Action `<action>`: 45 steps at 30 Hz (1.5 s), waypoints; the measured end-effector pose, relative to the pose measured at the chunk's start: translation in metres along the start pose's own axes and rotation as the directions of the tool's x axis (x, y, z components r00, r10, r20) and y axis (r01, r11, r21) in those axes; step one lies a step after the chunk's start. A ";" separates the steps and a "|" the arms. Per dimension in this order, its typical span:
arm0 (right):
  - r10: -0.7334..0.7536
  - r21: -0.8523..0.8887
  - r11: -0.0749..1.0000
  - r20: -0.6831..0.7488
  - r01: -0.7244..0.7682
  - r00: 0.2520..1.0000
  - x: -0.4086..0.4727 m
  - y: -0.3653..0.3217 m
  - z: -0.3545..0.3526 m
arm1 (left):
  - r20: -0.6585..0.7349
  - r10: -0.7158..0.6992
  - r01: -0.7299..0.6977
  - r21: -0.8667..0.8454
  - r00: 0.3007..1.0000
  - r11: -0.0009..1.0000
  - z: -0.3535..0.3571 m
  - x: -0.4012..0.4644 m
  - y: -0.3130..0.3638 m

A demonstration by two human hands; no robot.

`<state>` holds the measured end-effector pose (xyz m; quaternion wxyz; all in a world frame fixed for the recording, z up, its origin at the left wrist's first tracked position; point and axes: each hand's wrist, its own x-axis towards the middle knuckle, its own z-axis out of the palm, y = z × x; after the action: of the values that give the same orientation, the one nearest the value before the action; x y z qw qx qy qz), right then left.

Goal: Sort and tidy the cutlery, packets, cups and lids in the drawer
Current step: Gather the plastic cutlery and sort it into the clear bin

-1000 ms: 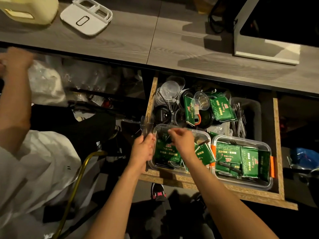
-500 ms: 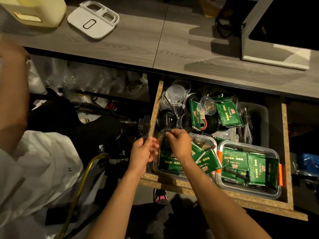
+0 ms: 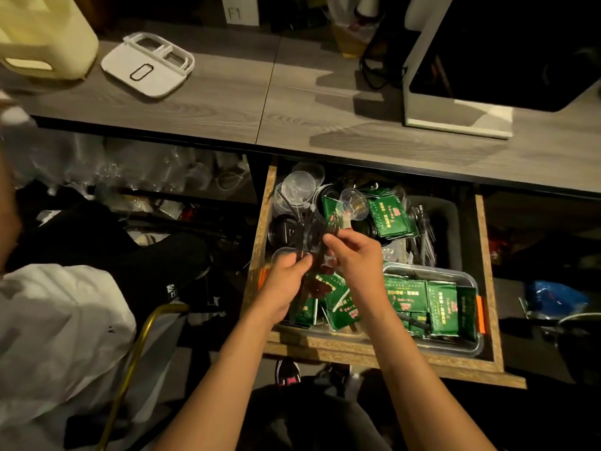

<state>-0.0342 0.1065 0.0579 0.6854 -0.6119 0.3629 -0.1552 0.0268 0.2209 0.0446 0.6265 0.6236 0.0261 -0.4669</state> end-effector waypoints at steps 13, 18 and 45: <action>0.181 -0.138 0.971 -0.113 -0.195 0.977 0.002 0.047 -0.032 | -0.295 -0.025 0.037 0.036 0.955 0.999 0.002 -0.005 -0.015; 0.215 -0.347 0.913 -0.042 -0.216 0.976 0.010 0.077 -0.029 | -0.358 0.011 0.026 0.098 0.934 0.995 0.002 0.000 -0.021; 0.205 -0.684 0.657 -0.243 -0.318 0.948 0.058 0.119 0.078 | -0.179 -0.038 0.073 0.198 0.983 0.977 -0.079 0.049 -0.009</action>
<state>0.0323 0.1492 -0.0746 0.3805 -0.7578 0.5272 0.0544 0.0926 0.2592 -0.0099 0.5412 0.7220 0.0502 -0.4281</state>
